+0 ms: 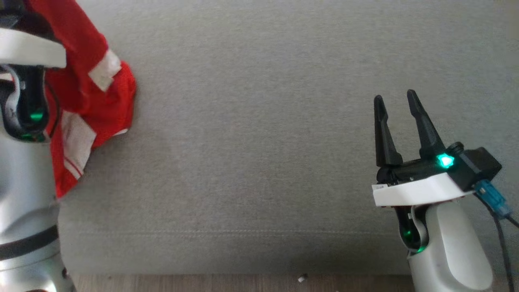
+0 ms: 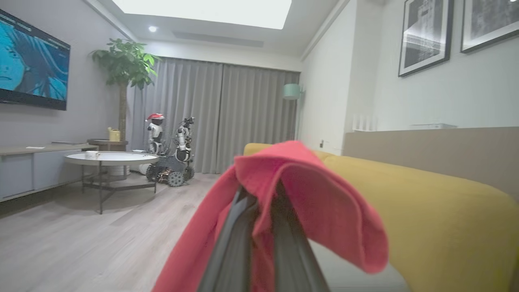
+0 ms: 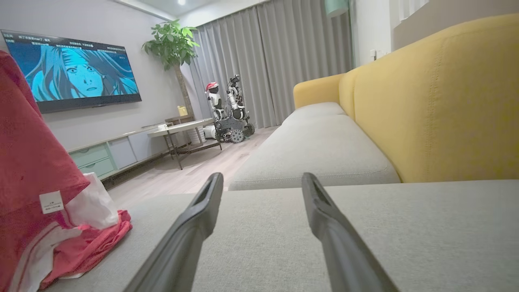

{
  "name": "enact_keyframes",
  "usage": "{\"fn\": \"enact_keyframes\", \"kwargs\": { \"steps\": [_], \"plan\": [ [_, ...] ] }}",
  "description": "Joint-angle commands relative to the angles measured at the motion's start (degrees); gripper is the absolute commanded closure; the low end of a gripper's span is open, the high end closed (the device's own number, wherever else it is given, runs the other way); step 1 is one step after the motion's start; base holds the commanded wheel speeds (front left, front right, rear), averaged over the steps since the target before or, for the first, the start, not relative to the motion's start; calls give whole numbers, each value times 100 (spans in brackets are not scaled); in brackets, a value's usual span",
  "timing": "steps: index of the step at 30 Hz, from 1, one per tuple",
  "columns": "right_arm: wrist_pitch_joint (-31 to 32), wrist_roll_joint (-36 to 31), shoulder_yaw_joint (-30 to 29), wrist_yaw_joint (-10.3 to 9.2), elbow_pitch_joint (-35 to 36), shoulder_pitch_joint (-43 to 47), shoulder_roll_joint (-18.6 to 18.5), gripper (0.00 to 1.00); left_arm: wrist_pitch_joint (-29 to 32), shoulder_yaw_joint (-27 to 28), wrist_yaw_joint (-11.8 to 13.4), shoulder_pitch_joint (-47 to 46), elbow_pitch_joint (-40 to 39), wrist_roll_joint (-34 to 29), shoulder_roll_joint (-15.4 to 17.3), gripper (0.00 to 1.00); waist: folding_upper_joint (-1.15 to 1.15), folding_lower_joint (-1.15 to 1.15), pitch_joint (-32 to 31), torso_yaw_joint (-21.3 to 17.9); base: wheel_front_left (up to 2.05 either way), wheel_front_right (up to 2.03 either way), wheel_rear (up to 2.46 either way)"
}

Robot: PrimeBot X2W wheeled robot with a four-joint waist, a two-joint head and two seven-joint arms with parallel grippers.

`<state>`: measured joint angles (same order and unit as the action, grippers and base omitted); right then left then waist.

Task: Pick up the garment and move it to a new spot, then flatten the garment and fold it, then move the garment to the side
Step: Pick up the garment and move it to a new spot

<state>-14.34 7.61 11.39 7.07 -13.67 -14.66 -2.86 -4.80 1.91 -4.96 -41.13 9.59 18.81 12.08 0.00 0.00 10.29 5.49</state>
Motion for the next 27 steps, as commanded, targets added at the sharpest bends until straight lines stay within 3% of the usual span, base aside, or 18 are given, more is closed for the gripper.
{"fn": "enact_keyframes", "kwargs": {
  "steps": [1,8,16,21,27],
  "plan": [
    [-54,58,140,42,182,-230,-2,0,47,111,22,-209,-241,15,198,100,0,0,-30,-133,0,0,0],
    [-63,202,113,42,442,-399,-2,0,697,-311,70,-327,-896,-41,61,100,0,0,111,-835,0,0,0],
    [-65,439,114,42,844,-591,-2,0,972,-993,29,-729,-960,-122,-345,100,0,0,499,-1884,0,0,0],
    [-65,629,268,42,957,-724,-2,0,889,-1477,-10,-1089,-576,-241,-609,100,0,0,658,-2585,0,0,0],
    [-65,853,509,42,1106,-842,-2,0,446,-1918,97,-1747,593,-458,-816,100,0,0,868,-3169,0,0,0]
  ]
}}
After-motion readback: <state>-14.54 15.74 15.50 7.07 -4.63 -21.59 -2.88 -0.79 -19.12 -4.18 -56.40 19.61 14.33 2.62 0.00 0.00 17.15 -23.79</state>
